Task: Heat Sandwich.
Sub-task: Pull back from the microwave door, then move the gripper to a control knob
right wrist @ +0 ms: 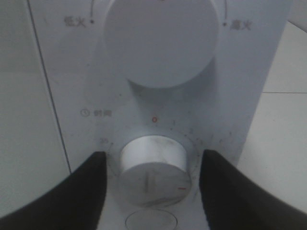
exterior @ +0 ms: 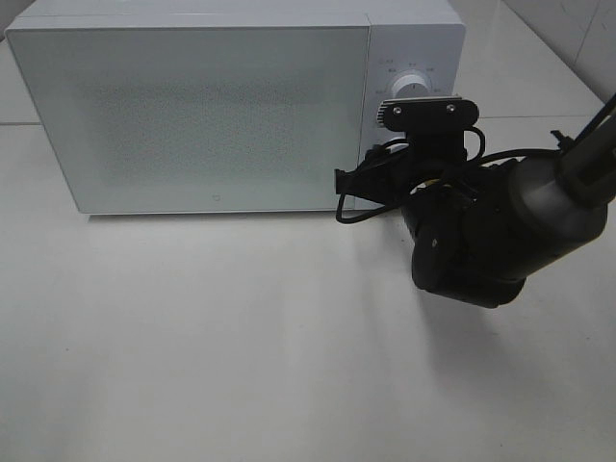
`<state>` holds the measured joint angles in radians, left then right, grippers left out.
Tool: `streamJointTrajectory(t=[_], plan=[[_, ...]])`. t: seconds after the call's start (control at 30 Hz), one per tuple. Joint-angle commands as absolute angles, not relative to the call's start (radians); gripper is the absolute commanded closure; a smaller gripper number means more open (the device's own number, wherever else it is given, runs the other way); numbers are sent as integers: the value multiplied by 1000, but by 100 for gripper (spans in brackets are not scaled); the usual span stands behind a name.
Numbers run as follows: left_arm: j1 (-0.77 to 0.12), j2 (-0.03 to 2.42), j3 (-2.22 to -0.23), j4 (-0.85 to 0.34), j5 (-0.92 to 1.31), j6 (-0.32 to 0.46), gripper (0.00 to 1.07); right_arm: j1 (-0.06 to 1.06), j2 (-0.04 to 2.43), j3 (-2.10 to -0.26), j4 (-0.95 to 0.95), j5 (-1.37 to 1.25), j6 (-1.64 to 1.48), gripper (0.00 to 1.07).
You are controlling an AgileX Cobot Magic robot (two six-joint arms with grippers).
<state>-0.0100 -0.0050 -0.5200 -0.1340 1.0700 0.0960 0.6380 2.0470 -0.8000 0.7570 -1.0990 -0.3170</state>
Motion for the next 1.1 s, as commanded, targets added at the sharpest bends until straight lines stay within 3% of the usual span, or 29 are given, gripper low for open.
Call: streamJointTrajectory(t=[0.03,0.07,0.2,0.33,0.63,1.1], plan=[[-5,-28,-519,-142,1073,96,9,628,2035,-796,750,-1102,-295,71],[-5,-28,-519,-142,1073,96,9,628,2035,-796,750,-1102,-295,71],[-5,-28,-519,-142,1073,96,9,628,2035,-796,750,-1102,-287,95],[-5,-28,-519,-142,1073,96,9,628,2035,-796,750,-1102,-283,102],[-5,-28,-519,-142,1073,96,9,628,2035,-796,750,-1117,-206,101],[-5,-28,-519,-142,1073,96,9,628,2035,-796,715,-1159,309,100]])
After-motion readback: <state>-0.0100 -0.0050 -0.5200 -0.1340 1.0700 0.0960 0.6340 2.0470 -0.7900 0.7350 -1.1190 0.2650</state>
